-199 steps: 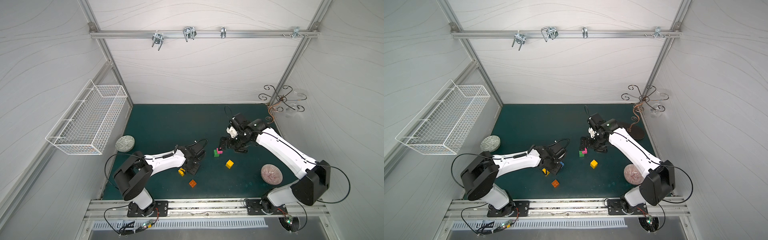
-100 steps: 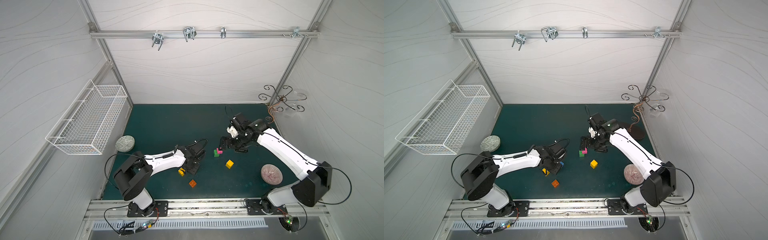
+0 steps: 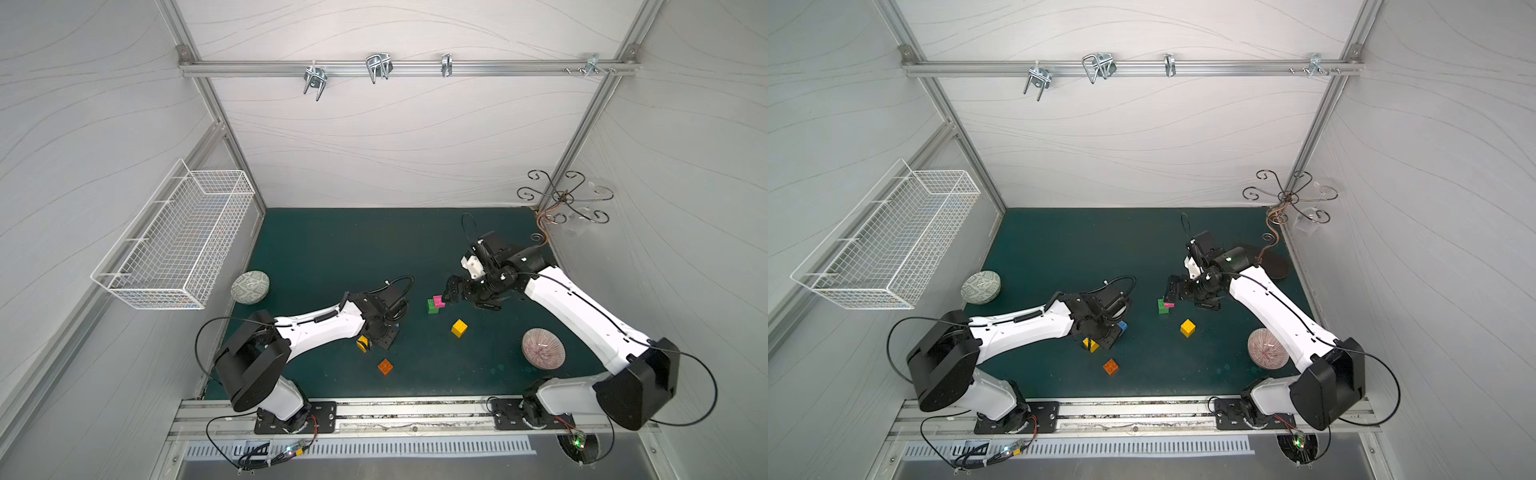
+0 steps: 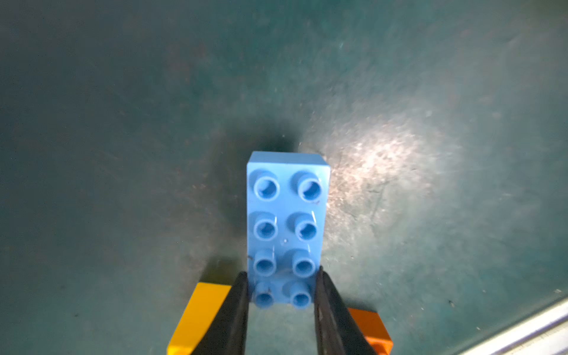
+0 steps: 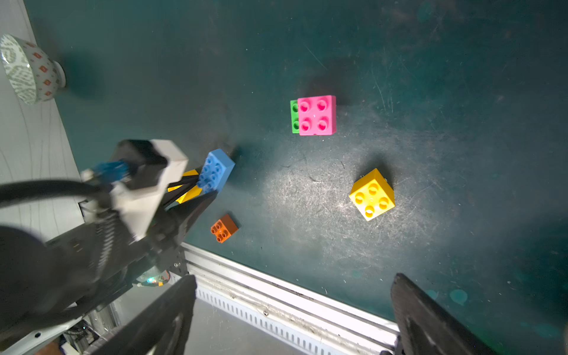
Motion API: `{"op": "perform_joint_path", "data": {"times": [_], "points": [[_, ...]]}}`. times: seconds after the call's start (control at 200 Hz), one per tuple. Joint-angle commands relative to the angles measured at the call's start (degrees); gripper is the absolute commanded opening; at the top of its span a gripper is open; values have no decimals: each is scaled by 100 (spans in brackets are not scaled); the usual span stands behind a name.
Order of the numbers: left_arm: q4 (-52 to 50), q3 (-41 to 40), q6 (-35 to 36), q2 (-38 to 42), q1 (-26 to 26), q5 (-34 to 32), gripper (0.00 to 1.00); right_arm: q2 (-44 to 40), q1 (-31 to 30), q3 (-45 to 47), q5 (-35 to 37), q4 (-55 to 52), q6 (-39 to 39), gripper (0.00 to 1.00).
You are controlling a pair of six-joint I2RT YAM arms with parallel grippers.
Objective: Assemble the number 4 with lego
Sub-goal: Pick up the lego brick from the center of the board, then assemble the lego brick with the lego brick.
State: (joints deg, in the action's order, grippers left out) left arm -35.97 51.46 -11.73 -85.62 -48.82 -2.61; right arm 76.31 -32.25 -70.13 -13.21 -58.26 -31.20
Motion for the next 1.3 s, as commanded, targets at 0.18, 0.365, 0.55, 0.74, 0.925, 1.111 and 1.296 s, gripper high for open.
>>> {"op": "perform_joint_path", "data": {"times": [0.18,0.365,0.55,0.74,0.925,1.111,1.296], "points": [[-233,1043,1335,-30,-23,-134,0,-860,66,912,-94,1021,-725,99],[-402,1599,2084,-512,-6,-143,0,-1523,-267,1706,142,1722,-1791,99],[-329,1904,2703,-761,180,170,0,-1952,-1065,2429,1009,2349,-2897,95],[-161,2004,3428,-798,475,665,0,-2215,-1738,3045,1844,3026,-3719,91],[-325,2315,3770,-1153,654,990,0,-2253,-2082,3567,2224,3888,-4265,90],[-377,2412,3909,-1342,655,1282,0,-1912,-2234,3809,2394,4618,-4462,89],[-542,2585,4238,-1495,659,1443,0,-1677,-2242,4019,2587,5116,-4725,86]]}}
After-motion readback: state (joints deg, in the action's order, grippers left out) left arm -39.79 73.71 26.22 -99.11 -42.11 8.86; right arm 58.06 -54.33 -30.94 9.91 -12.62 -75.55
